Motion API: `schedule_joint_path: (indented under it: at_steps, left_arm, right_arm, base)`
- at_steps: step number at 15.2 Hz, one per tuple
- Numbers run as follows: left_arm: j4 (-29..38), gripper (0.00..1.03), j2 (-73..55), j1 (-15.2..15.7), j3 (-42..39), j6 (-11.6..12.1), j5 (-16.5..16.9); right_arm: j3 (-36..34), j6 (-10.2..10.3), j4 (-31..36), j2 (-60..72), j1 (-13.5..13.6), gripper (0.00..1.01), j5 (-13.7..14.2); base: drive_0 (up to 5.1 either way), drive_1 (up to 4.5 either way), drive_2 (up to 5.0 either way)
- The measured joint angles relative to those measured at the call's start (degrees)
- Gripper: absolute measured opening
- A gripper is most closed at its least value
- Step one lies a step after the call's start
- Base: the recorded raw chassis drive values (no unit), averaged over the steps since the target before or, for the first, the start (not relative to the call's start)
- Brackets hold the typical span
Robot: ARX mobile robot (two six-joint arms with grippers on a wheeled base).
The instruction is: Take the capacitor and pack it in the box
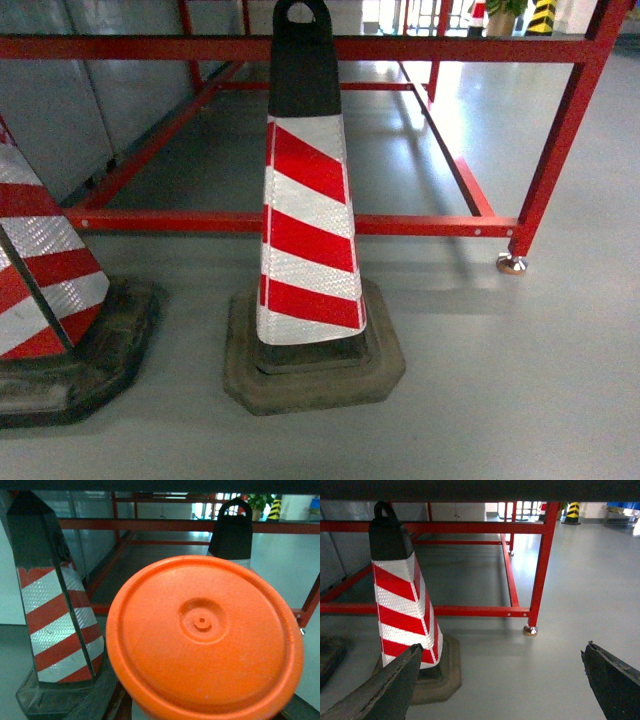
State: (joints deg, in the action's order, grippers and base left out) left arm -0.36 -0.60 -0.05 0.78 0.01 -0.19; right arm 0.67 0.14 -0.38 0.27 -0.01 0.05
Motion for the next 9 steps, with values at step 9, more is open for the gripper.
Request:
schedule_joint_path:
  at_steps: [9]
  left_arm:
    - [-0.07,0.44,0.0,0.0,0.0,0.02,0.22]
  right_arm:
    - [0.0,-0.02,0.07,0.0,0.0,0.98,0.0]
  base:
    - [0.0,0.0,0.0]
